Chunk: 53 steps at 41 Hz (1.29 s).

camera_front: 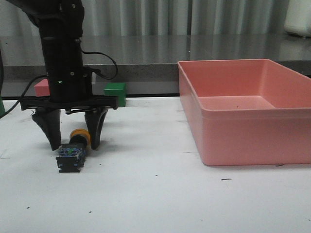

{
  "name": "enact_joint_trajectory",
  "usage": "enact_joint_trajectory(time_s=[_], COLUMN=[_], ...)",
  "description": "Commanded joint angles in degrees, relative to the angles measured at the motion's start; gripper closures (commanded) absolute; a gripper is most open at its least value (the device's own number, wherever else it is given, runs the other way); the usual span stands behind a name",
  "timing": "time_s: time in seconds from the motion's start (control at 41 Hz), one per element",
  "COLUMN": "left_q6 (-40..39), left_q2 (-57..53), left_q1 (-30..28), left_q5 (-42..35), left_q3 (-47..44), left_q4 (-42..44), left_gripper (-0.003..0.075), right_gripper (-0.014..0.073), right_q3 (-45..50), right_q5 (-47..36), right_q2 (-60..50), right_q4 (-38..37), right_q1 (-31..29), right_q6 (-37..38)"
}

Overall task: Place and stand button with both arms
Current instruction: 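Lower the left gripper over the button and close on its body, then lift the button with the left gripper and turn it cap-up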

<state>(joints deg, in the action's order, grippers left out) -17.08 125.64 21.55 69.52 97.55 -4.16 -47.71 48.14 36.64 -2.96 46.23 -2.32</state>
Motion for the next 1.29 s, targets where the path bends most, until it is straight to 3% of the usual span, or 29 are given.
enact_joint_trajectory(time_s=[0.0,0.122,0.244,0.488,0.756,1.049,1.268], left_q6=[-0.8,-0.8,-0.8,2.3,11.7,22.1,22.4], left_q2=[-3.4,-3.4,-3.4,-5.9,-15.8,-34.4,-46.7], left_q1=[0.3,0.3,0.3,0.3,0.1,-0.4,-5.3], left_q5=[2.1,2.1,2.8,2.9,0.5,-18.5,-36.0], left_q3=[1.8,1.8,1.8,1.8,-2.3,-20.2,-35.0], left_q4=[-0.7,-1.0,-1.0,1.1,1.8,3.8,3.8], left_gripper=[0.0379,0.0481,0.0524,0.0532,0.0532,0.0532,0.0532], right_gripper=[0.0071,0.0071,0.0071,0.0071,0.0071,0.0071,0.0071], right_q3=[-1.5,-1.5,-1.5,-1.5,-1.5,-1.5,-1.5], right_q5=[-4.0,-4.0,-4.0,-4.0,-4.0,-4.0,-4.0], right_q2=[0.0,0.0,0.0,0.0,0.0,0.0,0.0], right_q4=[-0.8,-0.8,-0.8,-0.8,-0.8,-0.8,-0.8], right_q1=[0.2,0.2,0.2,0.2,0.2,0.2,0.2], right_q6=[-0.5,-0.5,-0.5,-0.5,-0.5,-0.5,-0.5])
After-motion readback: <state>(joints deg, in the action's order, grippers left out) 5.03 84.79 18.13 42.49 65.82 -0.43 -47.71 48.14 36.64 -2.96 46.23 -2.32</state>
